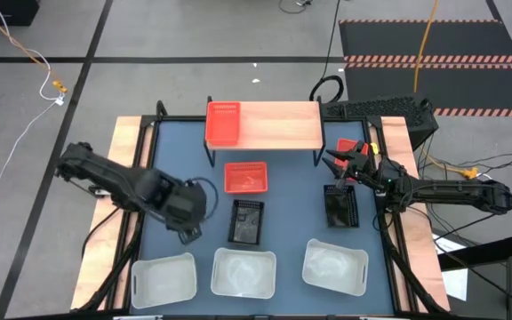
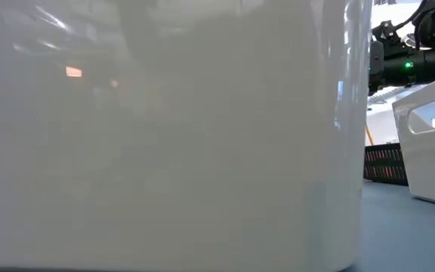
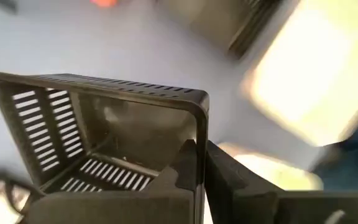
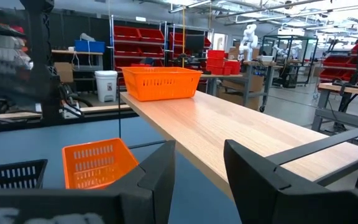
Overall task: Stack baskets on shelf by color
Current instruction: Put the left black bin on the shelf
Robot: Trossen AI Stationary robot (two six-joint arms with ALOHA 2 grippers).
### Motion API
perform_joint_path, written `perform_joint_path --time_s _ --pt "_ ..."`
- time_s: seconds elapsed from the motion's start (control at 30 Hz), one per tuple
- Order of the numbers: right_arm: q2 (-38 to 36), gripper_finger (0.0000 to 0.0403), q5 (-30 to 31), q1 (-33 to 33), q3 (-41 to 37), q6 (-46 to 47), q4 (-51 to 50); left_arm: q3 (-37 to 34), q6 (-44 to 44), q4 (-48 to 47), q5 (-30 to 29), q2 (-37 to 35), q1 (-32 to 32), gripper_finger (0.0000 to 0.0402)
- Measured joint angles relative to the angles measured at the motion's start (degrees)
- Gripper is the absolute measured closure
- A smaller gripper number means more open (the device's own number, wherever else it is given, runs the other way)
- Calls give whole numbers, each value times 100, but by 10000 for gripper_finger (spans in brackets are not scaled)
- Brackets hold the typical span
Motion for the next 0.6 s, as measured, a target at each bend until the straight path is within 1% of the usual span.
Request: perform_joint_path --time_s 0.07,0.13,0.23,0.33,0.47,0.53,0.6 --pt "0 269 -4 0 0 0 -21 656 162 -8 -233 58 75 394" --pt "0 269 -4 0 2 0 -40 1214 532 -6 -549 144 134 393" --pt "0 269 -4 0 0 -2 -40 1909 1231 -13 -988 387 334 393" --pt "0 269 -4 -1 1 -6 -40 2478 2068 111 -1304 728 656 394" --pt "0 269 -4 0 2 -4 -40 2985 3397 1146 -1445 1202 1097 394" --pt "0 269 -5 -1 2 -4 -40 3181 4184 1774 -1344 1428 1232 393" --pt "0 269 -4 0 0 -6 -55 3377 4907 2171 -1228 1661 1359 393"
